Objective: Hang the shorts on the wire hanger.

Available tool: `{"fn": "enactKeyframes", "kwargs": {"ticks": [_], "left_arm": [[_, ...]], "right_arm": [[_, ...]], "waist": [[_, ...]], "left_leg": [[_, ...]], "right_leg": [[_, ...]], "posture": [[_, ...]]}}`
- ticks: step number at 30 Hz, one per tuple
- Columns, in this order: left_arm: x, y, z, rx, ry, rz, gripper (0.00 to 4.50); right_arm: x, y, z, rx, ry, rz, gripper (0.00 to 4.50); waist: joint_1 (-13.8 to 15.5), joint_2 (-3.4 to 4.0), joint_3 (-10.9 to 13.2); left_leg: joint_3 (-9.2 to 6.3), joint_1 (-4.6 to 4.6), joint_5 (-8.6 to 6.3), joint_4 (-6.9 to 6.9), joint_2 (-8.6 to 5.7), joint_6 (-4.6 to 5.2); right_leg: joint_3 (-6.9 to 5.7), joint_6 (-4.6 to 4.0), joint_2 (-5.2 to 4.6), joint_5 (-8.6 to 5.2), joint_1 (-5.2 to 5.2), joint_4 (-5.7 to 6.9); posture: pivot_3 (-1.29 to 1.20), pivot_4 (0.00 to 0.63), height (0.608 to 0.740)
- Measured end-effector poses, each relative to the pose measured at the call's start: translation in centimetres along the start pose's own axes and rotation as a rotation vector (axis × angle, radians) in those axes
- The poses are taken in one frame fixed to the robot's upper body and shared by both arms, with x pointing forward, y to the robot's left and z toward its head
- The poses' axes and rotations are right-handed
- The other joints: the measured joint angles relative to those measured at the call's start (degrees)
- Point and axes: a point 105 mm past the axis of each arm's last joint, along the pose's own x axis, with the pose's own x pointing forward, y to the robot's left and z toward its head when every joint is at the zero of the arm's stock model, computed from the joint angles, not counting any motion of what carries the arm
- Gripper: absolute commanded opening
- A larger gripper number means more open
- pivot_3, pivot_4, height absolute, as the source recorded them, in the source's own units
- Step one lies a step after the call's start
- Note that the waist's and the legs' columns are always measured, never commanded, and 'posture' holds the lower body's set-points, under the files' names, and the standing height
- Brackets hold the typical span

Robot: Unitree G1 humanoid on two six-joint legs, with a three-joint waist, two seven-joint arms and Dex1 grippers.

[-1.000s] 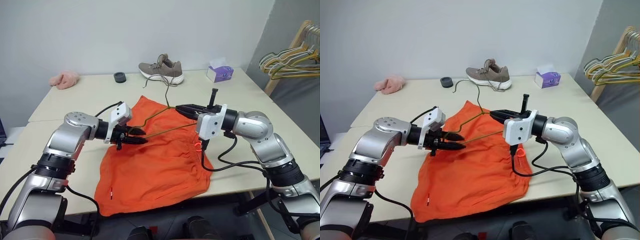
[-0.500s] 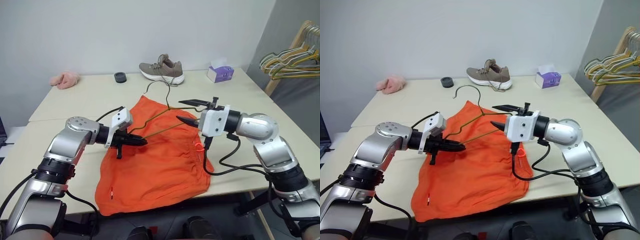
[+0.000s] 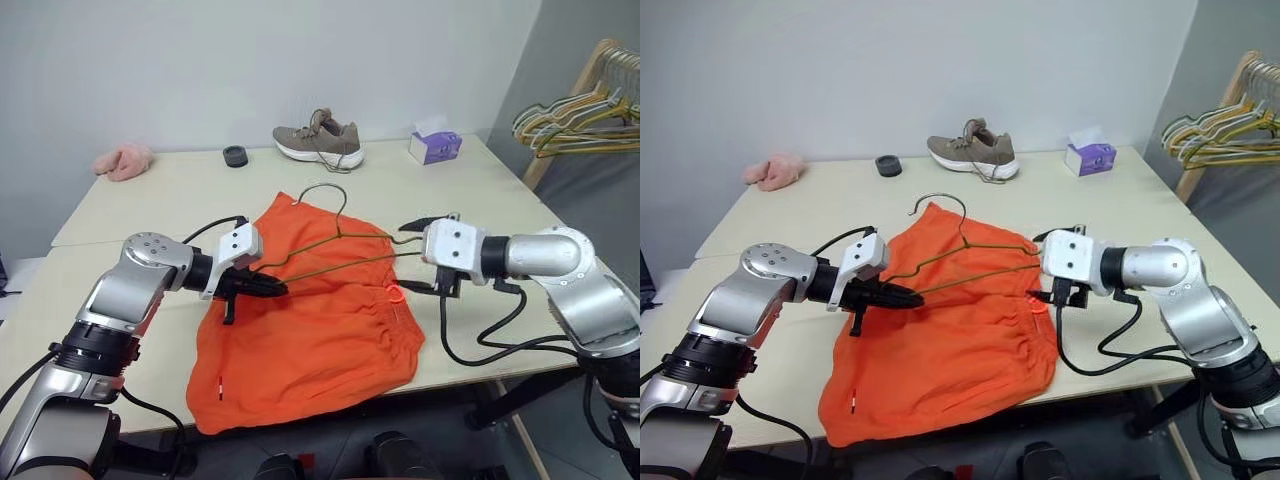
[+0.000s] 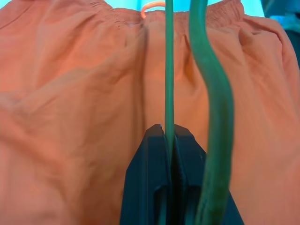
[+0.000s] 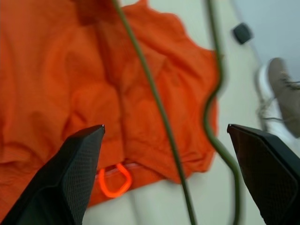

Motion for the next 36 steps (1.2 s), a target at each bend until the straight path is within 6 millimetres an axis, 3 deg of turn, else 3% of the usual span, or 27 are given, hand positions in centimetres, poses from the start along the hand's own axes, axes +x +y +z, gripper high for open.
{"fn": "enactKeyframes", "kwargs": {"ticks": [1,3,14,23,24,31,36], "left_arm": [[0.2,-0.2,0.1,0.007,0.003,-0.013,0.00],[0.3,-0.3,0.1,0.009,0.004,-0.021,0.00],[0.5,-0.5,-0.2,0.018,0.026,-0.028,0.00],[1.0,-1.0,0.2,0.015,-0.020,-0.050,0.00],[1.1,-1.1,0.5,0.010,-0.044,-0.053,0.52],[0.0,0.3,2.3,0.010,-0.179,0.039,2.51],[-2.5,2.5,3.0,-0.060,-0.322,0.207,2.51]], "right_arm": [[0.2,0.0,-0.1,-0.006,0.018,0.020,4.47],[0.6,-0.1,-0.3,-0.009,0.041,0.055,3.90],[1.3,1.1,-1.2,0.060,0.097,0.198,0.02],[0.4,2.0,-1.6,0.109,0.124,0.254,0.02],[0.1,2.1,-1.7,0.119,0.124,0.255,0.00],[-1.1,3.8,-2.9,0.196,0.143,0.296,0.00],[-2.9,4.2,-4.2,0.359,0.158,0.228,0.00]], "waist": [[-0.05,0.00,0.00],[-0.09,0.00,0.00],[-0.04,0.00,0.00],[-0.02,-0.01,0.00],[-0.01,-0.01,-0.01],[-0.02,-0.01,0.00],[-0.02,-0.04,-0.01]], "left_leg": [[0.00,-0.01,0.00,0.00,0.00,0.00],[0.00,-0.01,0.00,-0.01,0.00,0.00],[-0.02,-0.01,0.00,0.00,0.00,0.00],[-0.03,-0.02,0.00,0.01,0.00,0.00],[-0.05,-0.02,0.00,0.02,0.01,0.00],[-0.04,-0.01,0.00,0.03,0.00,0.00],[-0.06,-0.02,0.00,0.02,0.03,0.00]], "right_leg": [[0.00,0.00,0.00,0.00,0.00,-0.02],[-0.02,0.01,0.00,0.00,-0.02,-0.02],[-0.03,0.01,-0.01,0.00,-0.01,-0.01],[-0.04,0.01,-0.02,0.00,0.00,0.00],[-0.04,0.01,-0.02,0.00,0.01,-0.01],[-0.04,0.01,-0.02,0.00,0.02,-0.01],[-0.01,0.01,-0.03,0.00,0.02,-0.02]], "posture": [[-0.22,0.023,0.740],[-0.22,0.024,0.740],[-0.21,0.022,0.740],[-0.22,0.023,0.740],[-0.22,0.023,0.740],[-0.23,0.027,0.740],[-0.24,0.031,0.740]]}}
